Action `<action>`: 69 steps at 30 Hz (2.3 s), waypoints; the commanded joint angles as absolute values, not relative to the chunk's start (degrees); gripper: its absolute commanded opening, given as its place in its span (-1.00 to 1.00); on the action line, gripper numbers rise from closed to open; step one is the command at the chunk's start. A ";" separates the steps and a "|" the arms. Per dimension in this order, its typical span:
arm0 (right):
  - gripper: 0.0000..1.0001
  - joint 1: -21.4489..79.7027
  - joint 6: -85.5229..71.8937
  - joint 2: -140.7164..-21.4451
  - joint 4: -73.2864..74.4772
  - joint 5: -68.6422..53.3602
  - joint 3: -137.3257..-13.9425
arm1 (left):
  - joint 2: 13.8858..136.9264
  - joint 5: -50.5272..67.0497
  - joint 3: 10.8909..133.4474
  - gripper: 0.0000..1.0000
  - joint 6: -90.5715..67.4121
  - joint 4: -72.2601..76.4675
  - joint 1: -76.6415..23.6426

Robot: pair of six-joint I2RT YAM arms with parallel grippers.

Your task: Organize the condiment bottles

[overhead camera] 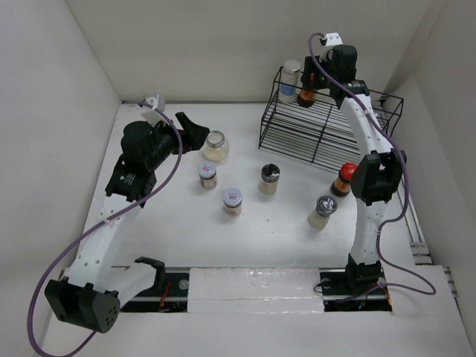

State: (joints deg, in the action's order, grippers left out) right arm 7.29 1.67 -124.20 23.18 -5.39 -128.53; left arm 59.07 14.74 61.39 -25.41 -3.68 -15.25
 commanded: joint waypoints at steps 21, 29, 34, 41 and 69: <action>-0.51 8.09 -5.69 -76.59 0.54 12.37 -78.45 | 57.13 14.85 60.91 0.50 -25.22 -1.58 -14.94; 0.55 8.88 -11.87 -59.07 10.36 25.65 -52.04 | 59.50 14.85 60.91 0.50 -25.22 -1.58 -14.94; 0.98 4.14 -13.01 -60.28 14.57 22.77 -48.52 | 60.03 15.47 60.91 0.50 -25.22 -1.58 -14.94; 0.98 2.37 -14.59 -66.61 14.07 19.43 -46.15 | 60.03 14.33 61.52 0.50 -25.22 -1.58 -14.94; 0.10 23.03 -8.71 -63.70 2.49 27.78 -67.12 | 60.03 16.08 61.52 0.50 -25.75 -1.05 -14.94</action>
